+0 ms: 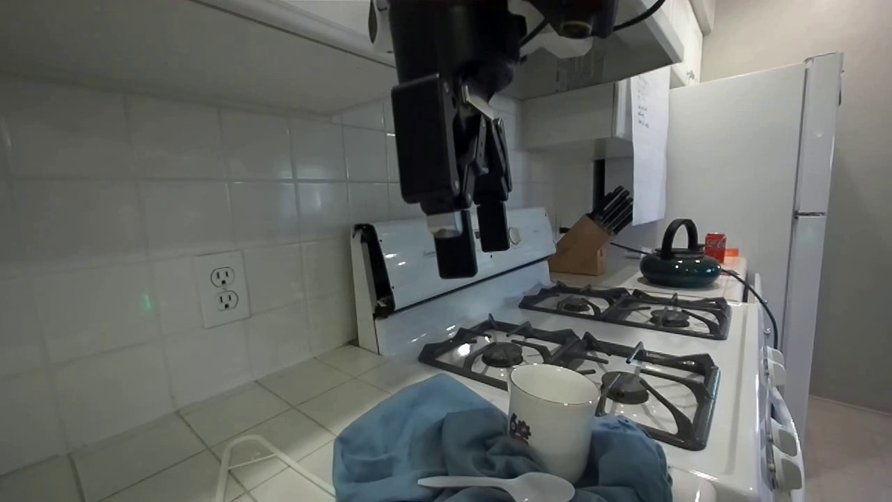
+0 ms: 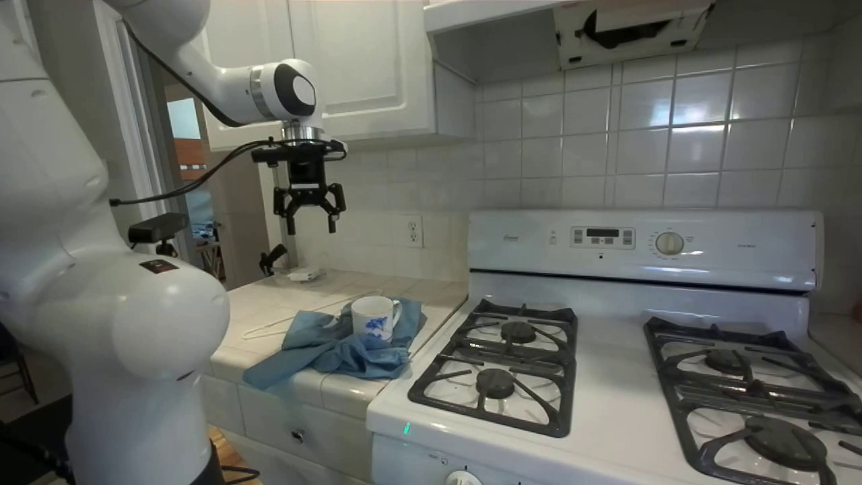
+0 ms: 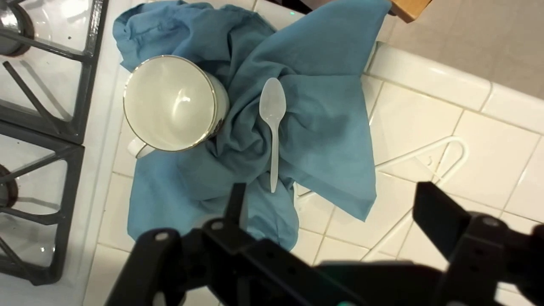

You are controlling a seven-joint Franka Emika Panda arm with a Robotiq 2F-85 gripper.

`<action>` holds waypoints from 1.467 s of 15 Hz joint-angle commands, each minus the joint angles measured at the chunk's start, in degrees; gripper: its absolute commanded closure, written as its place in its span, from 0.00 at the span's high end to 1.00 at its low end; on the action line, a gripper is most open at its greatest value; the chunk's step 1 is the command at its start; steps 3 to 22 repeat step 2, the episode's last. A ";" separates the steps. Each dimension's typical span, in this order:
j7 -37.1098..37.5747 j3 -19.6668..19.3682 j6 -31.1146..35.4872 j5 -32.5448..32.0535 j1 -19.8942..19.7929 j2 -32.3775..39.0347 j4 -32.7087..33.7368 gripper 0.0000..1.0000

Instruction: Remove the spoon from the cup

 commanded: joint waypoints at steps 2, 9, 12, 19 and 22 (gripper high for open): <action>0.04 -0.04 -0.09 -0.02 0.04 0.65 0.13 1.00; 0.04 -0.04 -0.09 -0.02 0.04 0.65 0.13 1.00; 0.04 -0.04 -0.09 -0.02 0.04 0.65 0.13 1.00; 0.04 -0.04 -0.09 -0.02 0.04 0.65 0.13 1.00; 0.04 -0.04 -0.09 -0.02 0.04 0.65 0.13 1.00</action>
